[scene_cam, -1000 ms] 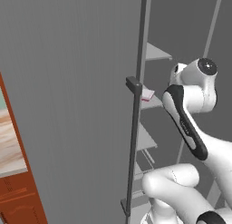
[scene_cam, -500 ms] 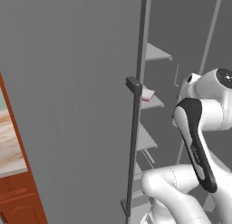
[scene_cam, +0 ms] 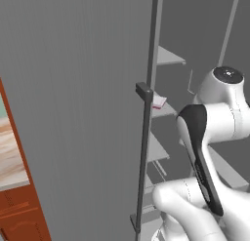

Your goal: The ice cube tray has been filled with water. Take the tray and place it in the freezer to make ice. Close the freezer door after placing the tray.

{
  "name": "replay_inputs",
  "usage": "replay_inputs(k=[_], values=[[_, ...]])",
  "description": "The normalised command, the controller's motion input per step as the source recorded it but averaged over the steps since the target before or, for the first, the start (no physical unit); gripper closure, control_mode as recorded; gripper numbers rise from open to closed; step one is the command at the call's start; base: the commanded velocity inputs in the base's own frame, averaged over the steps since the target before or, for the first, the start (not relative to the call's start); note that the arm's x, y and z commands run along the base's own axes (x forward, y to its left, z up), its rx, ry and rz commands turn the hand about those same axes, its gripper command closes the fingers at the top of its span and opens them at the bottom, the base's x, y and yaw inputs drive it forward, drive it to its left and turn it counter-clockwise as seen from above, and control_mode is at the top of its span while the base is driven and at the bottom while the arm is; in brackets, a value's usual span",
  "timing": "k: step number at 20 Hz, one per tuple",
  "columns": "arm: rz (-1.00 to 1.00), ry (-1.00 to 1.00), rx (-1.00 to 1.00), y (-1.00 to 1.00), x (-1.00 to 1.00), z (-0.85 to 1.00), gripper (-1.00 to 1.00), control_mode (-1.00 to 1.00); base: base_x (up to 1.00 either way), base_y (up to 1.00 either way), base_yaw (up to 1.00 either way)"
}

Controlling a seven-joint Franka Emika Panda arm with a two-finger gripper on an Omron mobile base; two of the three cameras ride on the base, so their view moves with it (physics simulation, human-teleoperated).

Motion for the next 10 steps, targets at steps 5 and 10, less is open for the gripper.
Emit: replay_inputs(k=[5,10], values=[[-0.31,0.3,0.05,0.16,-0.55,0.08,-1.0,-1.0,0.0,0.0,0.0],[-0.3,0.07,0.02,0.2,-0.56,0.0,-1.0,-1.0,0.0,0.0,0.0]])
